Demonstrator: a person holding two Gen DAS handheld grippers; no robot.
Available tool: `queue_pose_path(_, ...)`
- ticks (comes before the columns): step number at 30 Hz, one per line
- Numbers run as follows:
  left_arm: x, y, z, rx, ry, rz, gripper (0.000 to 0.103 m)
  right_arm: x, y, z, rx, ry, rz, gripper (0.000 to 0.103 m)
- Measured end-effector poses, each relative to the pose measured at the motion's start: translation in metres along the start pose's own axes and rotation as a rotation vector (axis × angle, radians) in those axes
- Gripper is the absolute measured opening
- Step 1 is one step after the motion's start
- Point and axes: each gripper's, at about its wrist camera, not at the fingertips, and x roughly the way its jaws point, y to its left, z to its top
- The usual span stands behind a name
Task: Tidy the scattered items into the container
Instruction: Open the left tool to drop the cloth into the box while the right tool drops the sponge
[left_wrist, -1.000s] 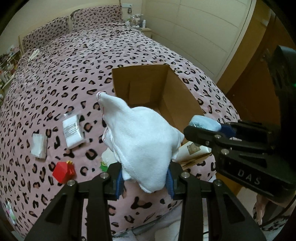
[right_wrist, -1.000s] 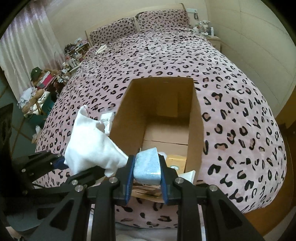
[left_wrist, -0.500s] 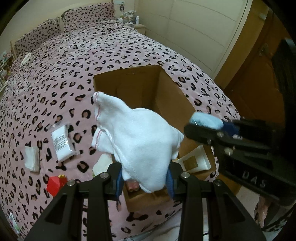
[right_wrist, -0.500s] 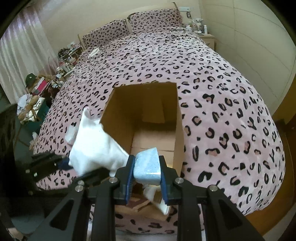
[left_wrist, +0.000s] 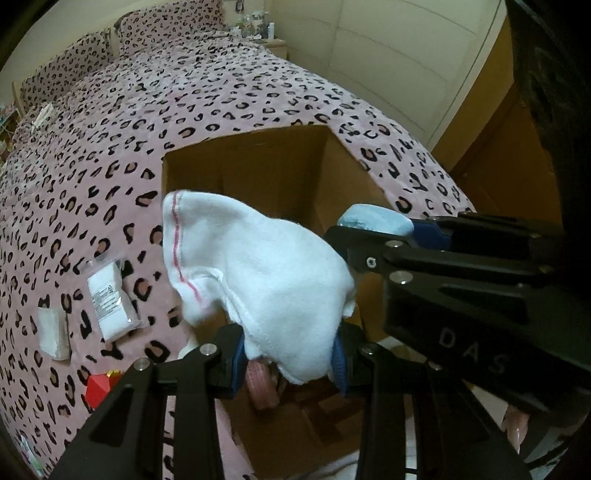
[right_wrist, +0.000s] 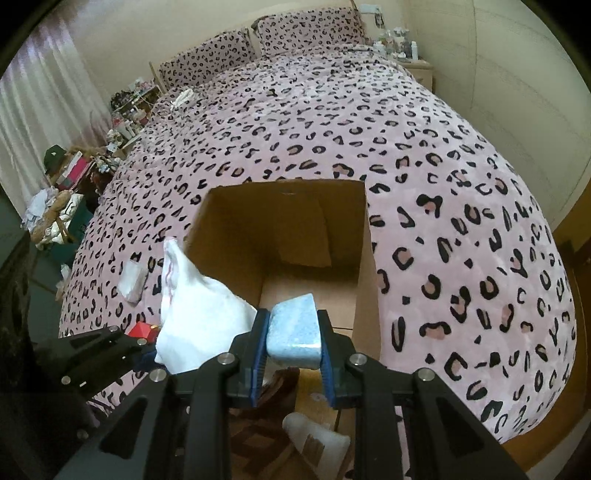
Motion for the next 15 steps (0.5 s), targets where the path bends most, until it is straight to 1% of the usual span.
queue_pose_path(4, 0.009, 0.009, 0.000, -0.010, 0.010, 0.019, 0.040, 0.010, -0.003, 0.001, 0.007, 0.020, -0.010, 0.025)
queue_pose_path(11, 0.009, 0.013, 0.001, -0.005, 0.012, 0.019, 0.040, 0.016, -0.001, 0.001, -0.005, 0.036, -0.033, 0.025)
queue_pose_path(15, 0.005, 0.010, 0.001, 0.006, 0.009, 0.033, 0.050, 0.013, 0.003, 0.003, -0.019, 0.034, -0.046, 0.025)
